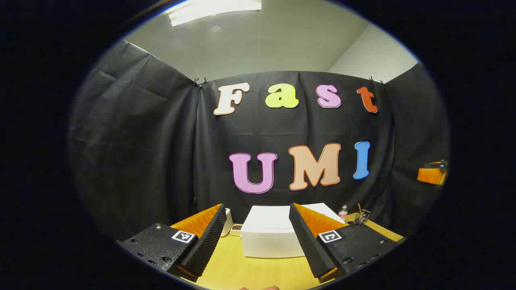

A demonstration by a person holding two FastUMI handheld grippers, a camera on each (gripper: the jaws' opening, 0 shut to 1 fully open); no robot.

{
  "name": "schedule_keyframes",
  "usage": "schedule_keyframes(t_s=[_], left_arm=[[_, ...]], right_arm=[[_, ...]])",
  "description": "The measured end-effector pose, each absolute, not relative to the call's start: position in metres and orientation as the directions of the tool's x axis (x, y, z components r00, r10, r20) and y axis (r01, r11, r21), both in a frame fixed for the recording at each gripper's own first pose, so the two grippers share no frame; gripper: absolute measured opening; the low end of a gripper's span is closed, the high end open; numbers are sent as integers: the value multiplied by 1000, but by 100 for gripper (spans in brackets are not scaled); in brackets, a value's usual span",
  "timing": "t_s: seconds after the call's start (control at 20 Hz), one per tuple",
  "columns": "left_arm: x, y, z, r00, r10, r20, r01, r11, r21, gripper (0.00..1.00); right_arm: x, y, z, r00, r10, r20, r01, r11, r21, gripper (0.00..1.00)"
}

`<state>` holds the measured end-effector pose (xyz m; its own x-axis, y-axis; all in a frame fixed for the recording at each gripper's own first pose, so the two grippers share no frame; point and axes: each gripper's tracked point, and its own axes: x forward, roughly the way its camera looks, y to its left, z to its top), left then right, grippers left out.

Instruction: Open the microwave oven with the left hand, put the food in, and close the microwave oven.

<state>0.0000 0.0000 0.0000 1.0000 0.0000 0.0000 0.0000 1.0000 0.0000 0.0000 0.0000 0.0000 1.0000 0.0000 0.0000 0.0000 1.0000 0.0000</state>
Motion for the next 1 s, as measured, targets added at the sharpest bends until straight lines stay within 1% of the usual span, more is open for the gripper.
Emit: schedule_keyframes(t_s=[0.05, 0.1, 0.15, 0.25, 0.4, 0.7, 0.75, 0.8, 0.85, 0.9, 0.95, 1.0], left_arm=[[-1, -1, 1, 1000, -2, -2, 2, 1000, -1, 93], [-2, -2, 0, 1000, -4, -2, 4, 1000, 1, 93], [-4, -2, 1, 1000, -5, 2, 5, 1000, 3, 95], [-6, -2, 4, 1000, -12, 14, 12, 1000, 11, 95], [-6, 1, 7, 1000, 6, 24, -6, 1000, 28, 95], [-9, 2, 6, 1000, 15, 17, -15, 1000, 24, 95], [-9, 1, 4, 1000, 15, 12, -16, 1000, 22, 95], [-9, 1, 4, 1000, 14, 8, -14, 1000, 19, 93], [-9, 0, 2, 1000, 12, 4, -12, 1000, 13, 95], [-8, -2, -1, 1000, 6, 1, -6, 1000, 6, 95], [-7, -3, -3, 1000, -2, 0, 2, 1000, 0, 95], [-6, -5, -6, 1000, -12, -4, 12, 1000, -1, 95]], right_arm=[[-1, 2, 1, 1000, 4, 1, -4, 1000, 2, 96], [-2, 4, 1, 1000, 9, 0, -9, 1000, 7, 96], [-1, 9, -1, 1000, 19, -5, -19, 1000, 13, 96], [-3, 18, -3, 999, 49, -19, -49, 999, 17, 96], [-3, 19, 1, 998, 56, -16, -56, 998, 21, 96], [-6, 15, 5, 999, 45, 0, -45, 998, 34, 96], [-7, 13, 5, 999, 40, 4, -40, 999, 29, 100], [-7, 12, 6, 999, 34, 7, -35, 999, 23, 96], [-8, 11, 5, 999, 32, 8, -32, 999, 18, 96], [-9, 12, 5, 999, 32, 9, -32, 999, 14, 96], [-9, 13, 4, 999, 30, 14, -30, 999, 14, 100], [-9, 11, 4, 1000, 25, 16, -26, 1000, 15, 96]])
